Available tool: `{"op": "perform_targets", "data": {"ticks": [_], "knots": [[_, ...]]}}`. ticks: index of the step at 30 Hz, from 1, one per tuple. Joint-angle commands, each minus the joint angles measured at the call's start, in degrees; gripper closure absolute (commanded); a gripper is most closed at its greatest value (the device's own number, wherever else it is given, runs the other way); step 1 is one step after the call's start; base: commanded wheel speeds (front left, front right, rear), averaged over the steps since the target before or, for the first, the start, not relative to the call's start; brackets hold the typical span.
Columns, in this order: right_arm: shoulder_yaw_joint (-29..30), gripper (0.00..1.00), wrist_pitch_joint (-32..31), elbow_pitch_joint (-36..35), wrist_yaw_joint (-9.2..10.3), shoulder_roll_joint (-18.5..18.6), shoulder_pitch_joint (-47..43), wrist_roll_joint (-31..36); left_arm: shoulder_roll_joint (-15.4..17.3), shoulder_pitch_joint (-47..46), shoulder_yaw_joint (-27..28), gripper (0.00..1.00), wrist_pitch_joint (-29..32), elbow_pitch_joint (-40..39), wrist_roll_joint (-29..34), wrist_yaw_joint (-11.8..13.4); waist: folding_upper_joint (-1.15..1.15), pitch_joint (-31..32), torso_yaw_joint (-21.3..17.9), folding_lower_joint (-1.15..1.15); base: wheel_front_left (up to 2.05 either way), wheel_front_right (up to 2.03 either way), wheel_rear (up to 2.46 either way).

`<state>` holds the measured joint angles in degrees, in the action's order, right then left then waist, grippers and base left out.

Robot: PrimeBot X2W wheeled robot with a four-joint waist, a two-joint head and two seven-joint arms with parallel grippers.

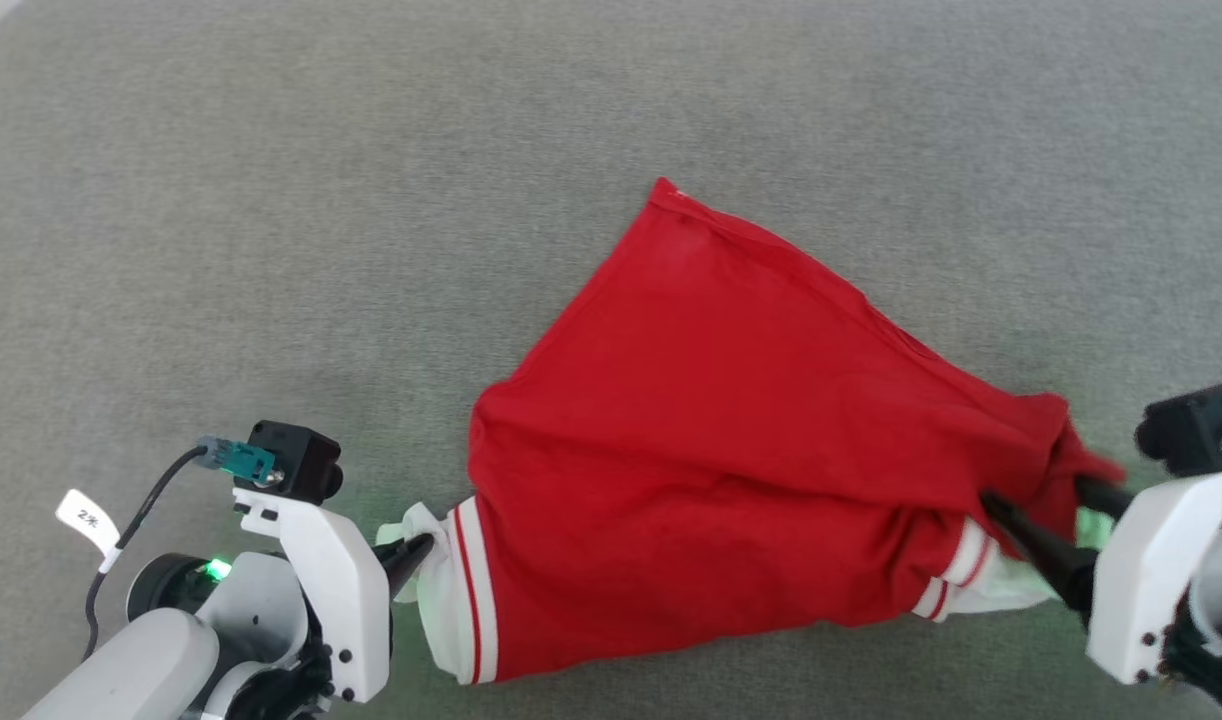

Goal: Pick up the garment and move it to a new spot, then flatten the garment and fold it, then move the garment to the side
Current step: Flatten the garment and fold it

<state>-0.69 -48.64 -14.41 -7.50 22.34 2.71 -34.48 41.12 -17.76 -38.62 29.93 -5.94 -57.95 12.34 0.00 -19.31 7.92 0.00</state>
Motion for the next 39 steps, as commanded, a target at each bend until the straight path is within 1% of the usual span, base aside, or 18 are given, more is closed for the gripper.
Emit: {"op": "perform_targets", "data": {"ticks": [1, 3, 6, 7, 9, 10, 12, 16, 22, 29, 34, 37, 39], "knots": [[1.0, 0.00, -1.3, -4.4, 0.02, -0.2, -0.4, 0.0, -0.4, 0.3, 0.0, 1.00, -0.6, 0.3, -0.2, -0.4, 0.00, 0.3, 0.8, 0.00, 0.00, 0.00, 0.00], [2.1, 0.00, -2.5, -8.0, 0.02, -0.7, 0.4, 0.4, -0.8, 0.2, -0.4, 1.00, -0.7, 0.6, 0.1, -0.7, 0.00, 0.5, 1.5, 0.00, 0.00, 0.00, 0.00], [2.2, 0.00, -3.3, -12.4, 0.02, -0.8, 3.2, 1.4, -1.5, -0.4, -0.9, 1.00, -1.0, 1.0, 0.4, -1.1, 0.00, 0.6, 2.7, 0.00, 0.00, 0.00, 0.00], [2.2, 0.00, -3.3, -12.4, 0.02, -0.8, 3.2, 1.4, -1.5, -0.4, -0.9, 1.00, -1.0, 1.0, 0.4, -1.1, 0.00, 0.6, 2.7, 0.00, 0.00, 0.00, 0.00], [1.3, 0.00, -2.5, -13.0, 0.02, -0.4, 6.0, 2.2, -2.2, -0.7, -1.2, 1.00, -1.2, 1.2, 0.5, -1.4, 0.00, 0.6, 3.5, 0.00, 0.00, 0.00, 0.00], [0.3, 0.00, -1.9, -12.7, 0.02, 0.4, 7.7, 3.0, -2.7, -0.9, -1.3, 1.00, -1.3, 1.4, 0.3, -1.7, 0.00, 0.6, 4.0, 0.00, 0.00, 0.00, 0.00], [-2.4, 0.00, -0.6, -10.7, 0.02, 0.7, 11.0, 2.6, -3.5, -1.1, -1.4, 1.00, -1.8, 1.7, -0.3, -2.3, 0.00, 0.5, 4.9, 0.00, 0.00, 0.00, 0.00], [-8.0, 0.00, 2.0, -3.2, 0.02, 2.6, 18.5, 1.7, -4.8, -2.4, -2.2, 1.00, -1.8, 2.9, 0.3, -3.4, 0.00, 0.0, 7.3, 0.00, 0.00, 0.00, 0.00], [-15.8, 0.00, 5.5, 11.5, 0.02, 4.5, 29.9, -0.3, -7.8, -5.0, -3.9, 1.00, -1.8, 4.9, 1.0, -5.4, 0.00, -1.4, 12.0, 0.00, 0.00, 0.00, 0.00], [-24.0, 0.00, 5.8, 27.8, 0.02, 6.9, 41.3, -3.3, -11.6, -8.0, -6.0, 1.00, -2.0, 7.8, 1.9, -8.2, 0.00, -3.6, 17.2, 0.00, 0.00, 0.00, 0.00], [-31.4, 0.00, 4.3, 37.5, 0.02, 8.5, 47.0, -4.5, -13.9, -9.7, -6.9, 1.00, -2.4, 10.3, 1.9, -10.0, 0.00, -5.1, 20.2, 0.00, 0.00, 0.00, 0.00], [-36.3, 0.00, 1.8, 42.8, 0.02, 8.5, 48.1, -6.5, -15.0, -10.5, -7.1, 1.00, -2.9, 11.8, 1.8, -10.9, 0.00, -5.9, 21.5, 0.00, 0.00, 0.00, 0.00], [-40.5, 0.00, -1.1, 45.9, 0.01, 8.6, 48.0, -7.9, -15.5, -10.8, -7.3, 1.00, -3.1, 12.8, 1.7, -11.5, 0.00, -6.2, 22.1, 0.00, 0.00, 0.00, 0.00]]}}
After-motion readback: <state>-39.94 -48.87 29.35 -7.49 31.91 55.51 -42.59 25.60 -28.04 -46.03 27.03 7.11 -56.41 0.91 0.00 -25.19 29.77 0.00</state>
